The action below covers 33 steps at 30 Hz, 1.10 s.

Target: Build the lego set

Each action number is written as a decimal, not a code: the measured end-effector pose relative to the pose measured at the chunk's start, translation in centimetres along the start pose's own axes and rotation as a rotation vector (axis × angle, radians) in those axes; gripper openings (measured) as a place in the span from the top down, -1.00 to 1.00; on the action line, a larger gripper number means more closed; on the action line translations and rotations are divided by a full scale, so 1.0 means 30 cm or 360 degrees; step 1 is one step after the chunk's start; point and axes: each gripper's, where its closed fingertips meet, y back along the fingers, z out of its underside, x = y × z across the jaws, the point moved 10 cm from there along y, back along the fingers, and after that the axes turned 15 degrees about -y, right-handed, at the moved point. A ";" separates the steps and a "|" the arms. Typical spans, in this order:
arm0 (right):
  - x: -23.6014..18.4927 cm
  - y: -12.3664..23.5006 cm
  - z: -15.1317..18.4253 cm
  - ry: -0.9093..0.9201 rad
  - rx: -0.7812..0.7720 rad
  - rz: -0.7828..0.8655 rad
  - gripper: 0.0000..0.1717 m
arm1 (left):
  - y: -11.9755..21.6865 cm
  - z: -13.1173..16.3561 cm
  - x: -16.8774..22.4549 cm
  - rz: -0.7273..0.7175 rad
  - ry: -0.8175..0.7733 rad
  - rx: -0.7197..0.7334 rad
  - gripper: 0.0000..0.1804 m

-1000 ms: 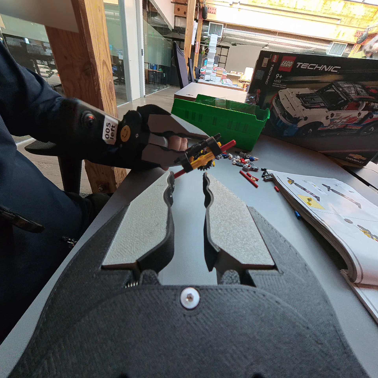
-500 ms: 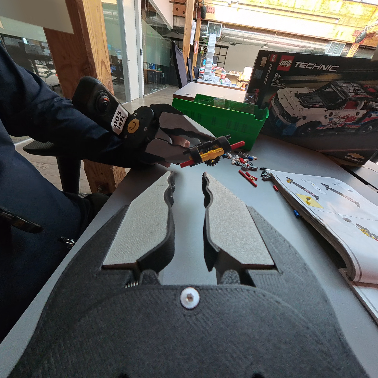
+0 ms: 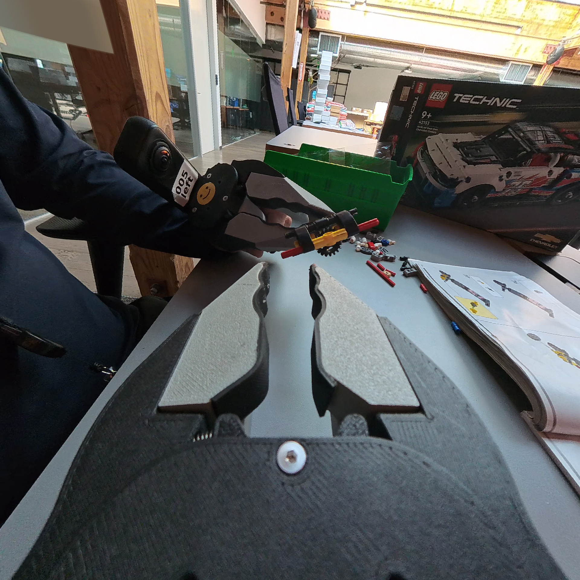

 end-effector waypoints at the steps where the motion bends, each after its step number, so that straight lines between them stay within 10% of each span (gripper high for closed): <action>1: 0.000 0.000 0.000 0.0000 0.0000 -0.0001 0.73 | 0.000 0.000 0.000 -0.0002 -0.0001 0.0001 0.81; 23: 0.001 0.000 0.000 -0.0006 0.0003 -0.0010 0.77 | -0.003 -0.002 0.012 0.0010 -0.0069 0.0015 0.81; 33: 0.016 0.017 -0.007 0.0034 0.0016 0.0101 0.87 | -0.038 0.009 0.072 0.0534 0.0019 -0.0206 0.81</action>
